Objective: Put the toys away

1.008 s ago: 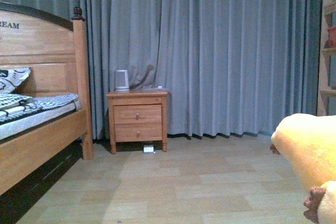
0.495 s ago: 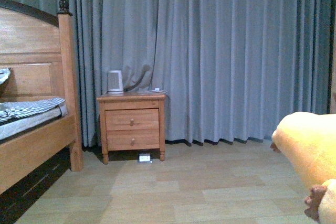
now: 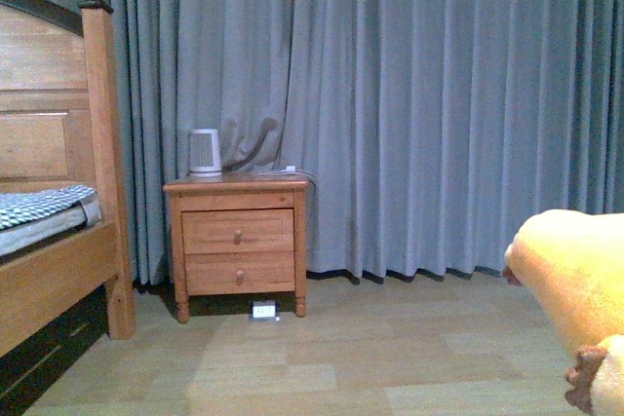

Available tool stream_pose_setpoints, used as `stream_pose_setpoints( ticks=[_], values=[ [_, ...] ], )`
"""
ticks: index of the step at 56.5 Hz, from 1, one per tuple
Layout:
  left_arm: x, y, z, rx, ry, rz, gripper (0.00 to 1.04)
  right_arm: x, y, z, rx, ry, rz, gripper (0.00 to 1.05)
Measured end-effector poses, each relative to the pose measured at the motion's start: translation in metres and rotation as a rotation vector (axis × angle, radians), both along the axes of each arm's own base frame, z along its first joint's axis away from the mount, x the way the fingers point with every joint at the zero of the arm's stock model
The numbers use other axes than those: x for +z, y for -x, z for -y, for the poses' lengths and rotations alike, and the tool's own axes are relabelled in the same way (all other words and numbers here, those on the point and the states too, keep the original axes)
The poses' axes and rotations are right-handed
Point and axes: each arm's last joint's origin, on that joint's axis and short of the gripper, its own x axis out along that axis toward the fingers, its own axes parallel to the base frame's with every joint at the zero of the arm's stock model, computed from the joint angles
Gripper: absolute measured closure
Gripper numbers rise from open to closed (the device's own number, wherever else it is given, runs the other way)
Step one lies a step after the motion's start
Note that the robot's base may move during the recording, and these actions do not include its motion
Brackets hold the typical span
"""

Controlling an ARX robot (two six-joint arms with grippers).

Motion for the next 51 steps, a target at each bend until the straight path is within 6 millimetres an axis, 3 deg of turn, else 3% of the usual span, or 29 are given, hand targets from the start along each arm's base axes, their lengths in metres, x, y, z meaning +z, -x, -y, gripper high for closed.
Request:
stream_pose_setpoints(
  ticks=[51],
  values=[
    [0.0000, 0.0000, 0.0000, 0.000, 0.000, 0.000, 0.06, 0.0000, 0.0000, 0.0000, 0.001, 0.000, 0.000, 0.86]
  ],
)
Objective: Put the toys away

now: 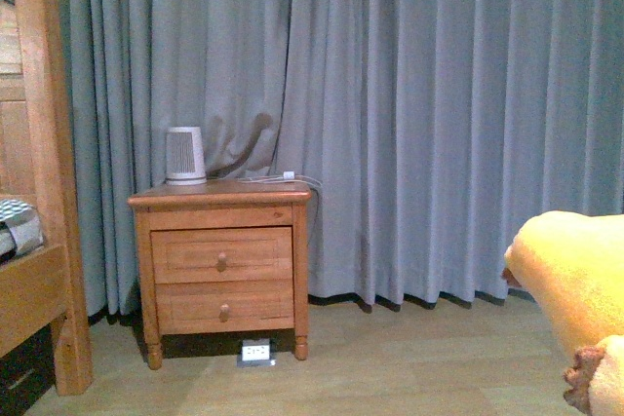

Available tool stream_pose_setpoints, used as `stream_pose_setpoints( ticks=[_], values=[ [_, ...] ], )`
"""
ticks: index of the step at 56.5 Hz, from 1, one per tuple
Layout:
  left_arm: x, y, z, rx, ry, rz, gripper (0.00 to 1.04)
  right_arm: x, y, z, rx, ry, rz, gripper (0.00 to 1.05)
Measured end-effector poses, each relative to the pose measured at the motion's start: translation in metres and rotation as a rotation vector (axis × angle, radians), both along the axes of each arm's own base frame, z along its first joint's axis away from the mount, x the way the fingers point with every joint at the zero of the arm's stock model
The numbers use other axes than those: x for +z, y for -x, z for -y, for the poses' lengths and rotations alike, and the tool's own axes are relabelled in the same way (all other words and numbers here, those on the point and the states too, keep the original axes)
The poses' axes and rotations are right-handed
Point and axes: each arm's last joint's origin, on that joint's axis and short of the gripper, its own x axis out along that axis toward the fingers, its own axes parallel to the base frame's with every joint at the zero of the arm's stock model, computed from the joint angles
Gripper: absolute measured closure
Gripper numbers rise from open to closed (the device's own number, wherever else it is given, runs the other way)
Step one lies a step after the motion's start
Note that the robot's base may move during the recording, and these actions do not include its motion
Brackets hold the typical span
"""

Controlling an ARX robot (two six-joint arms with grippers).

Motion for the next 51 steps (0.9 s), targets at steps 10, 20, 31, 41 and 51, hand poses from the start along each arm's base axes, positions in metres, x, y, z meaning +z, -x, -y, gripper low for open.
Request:
stream_pose_setpoints(
  ticks=[10, 20, 31, 41, 51],
  values=[
    [0.0000, 0.0000, 0.0000, 0.000, 0.000, 0.000, 0.06, 0.0000, 0.0000, 0.0000, -0.002, 0.000, 0.000, 0.86],
    [0.0000, 0.0000, 0.0000, 0.000, 0.000, 0.000, 0.06, 0.0000, 0.0000, 0.0000, 0.000, 0.000, 0.000, 0.86],
    [0.0000, 0.0000, 0.0000, 0.000, 0.000, 0.000, 0.06, 0.0000, 0.0000, 0.0000, -0.001, 0.000, 0.000, 0.86],
    [0.0000, 0.0000, 0.0000, 0.000, 0.000, 0.000, 0.06, 0.0001, 0.0001, 0.0000, -0.001, 0.000, 0.001, 0.86],
    [0.0000, 0.0000, 0.0000, 0.000, 0.000, 0.000, 0.06, 0.0000, 0.0000, 0.0000, -0.001, 0.000, 0.000, 0.86]
  ],
)
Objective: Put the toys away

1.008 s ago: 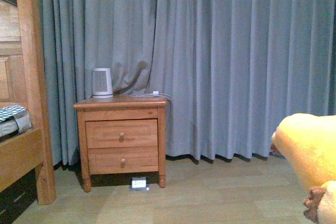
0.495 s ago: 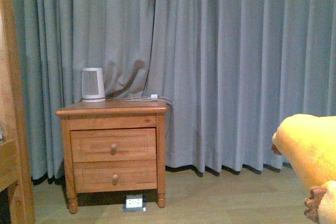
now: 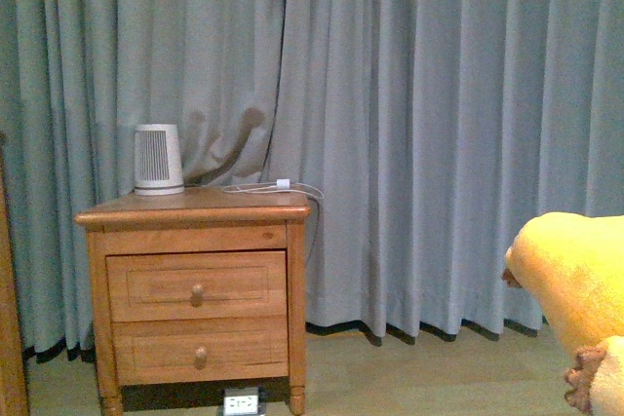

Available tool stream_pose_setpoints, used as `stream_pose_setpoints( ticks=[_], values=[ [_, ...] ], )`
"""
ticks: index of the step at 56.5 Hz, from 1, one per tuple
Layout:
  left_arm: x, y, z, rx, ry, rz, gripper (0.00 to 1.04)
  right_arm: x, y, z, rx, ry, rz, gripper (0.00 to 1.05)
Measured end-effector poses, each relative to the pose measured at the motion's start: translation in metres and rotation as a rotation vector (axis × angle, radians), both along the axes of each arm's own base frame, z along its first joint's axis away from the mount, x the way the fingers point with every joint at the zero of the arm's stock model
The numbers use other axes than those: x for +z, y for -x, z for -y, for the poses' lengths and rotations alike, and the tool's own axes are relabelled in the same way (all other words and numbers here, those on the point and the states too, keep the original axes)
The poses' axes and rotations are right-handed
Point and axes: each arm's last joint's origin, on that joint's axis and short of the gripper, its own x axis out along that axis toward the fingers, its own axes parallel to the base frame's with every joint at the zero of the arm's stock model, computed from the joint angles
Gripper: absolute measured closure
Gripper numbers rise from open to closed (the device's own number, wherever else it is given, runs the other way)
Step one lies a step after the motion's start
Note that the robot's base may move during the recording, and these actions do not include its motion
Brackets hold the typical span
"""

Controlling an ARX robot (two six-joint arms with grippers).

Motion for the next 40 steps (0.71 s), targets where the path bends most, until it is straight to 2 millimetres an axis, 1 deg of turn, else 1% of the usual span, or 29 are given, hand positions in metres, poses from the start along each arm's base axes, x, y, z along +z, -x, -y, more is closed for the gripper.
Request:
stream_pose_setpoints(
  ticks=[40],
  values=[
    [0.0000, 0.0000, 0.0000, 0.000, 0.000, 0.000, 0.06, 0.0000, 0.0000, 0.0000, -0.001, 0.000, 0.000, 0.86]
  ],
)
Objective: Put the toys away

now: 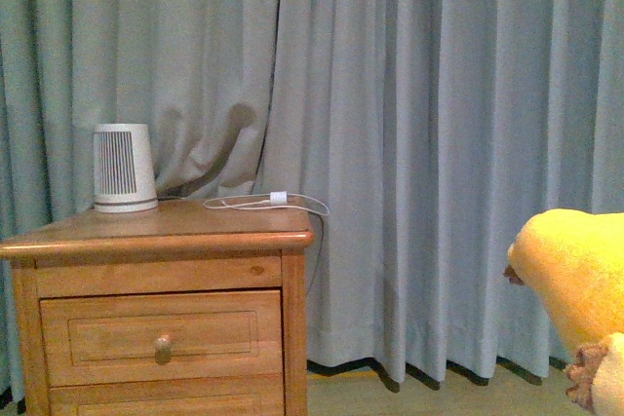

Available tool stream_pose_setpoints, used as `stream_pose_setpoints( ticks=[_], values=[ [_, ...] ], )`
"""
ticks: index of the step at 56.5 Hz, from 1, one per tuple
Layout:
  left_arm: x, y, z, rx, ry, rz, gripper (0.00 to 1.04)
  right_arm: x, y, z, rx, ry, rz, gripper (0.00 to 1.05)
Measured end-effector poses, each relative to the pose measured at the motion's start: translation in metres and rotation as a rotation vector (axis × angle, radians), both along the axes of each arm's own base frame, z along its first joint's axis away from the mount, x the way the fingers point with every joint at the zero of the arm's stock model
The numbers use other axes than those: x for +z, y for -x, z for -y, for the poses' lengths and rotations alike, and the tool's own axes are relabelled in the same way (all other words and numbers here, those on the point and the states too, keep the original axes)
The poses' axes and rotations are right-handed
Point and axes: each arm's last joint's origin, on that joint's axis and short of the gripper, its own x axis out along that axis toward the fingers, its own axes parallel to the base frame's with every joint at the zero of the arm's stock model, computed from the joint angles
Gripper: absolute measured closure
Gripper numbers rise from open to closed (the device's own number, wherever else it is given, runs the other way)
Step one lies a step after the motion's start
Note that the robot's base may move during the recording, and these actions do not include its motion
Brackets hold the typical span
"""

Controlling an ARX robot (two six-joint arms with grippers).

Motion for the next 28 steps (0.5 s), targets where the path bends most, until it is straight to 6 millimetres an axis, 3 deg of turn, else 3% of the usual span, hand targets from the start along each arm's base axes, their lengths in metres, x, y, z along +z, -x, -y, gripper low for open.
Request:
stream_pose_setpoints(
  ticks=[28],
  values=[
    [0.0000, 0.0000, 0.0000, 0.000, 0.000, 0.000, 0.06, 0.0000, 0.0000, 0.0001, -0.002, -0.001, 0.000, 0.86]
  ],
)
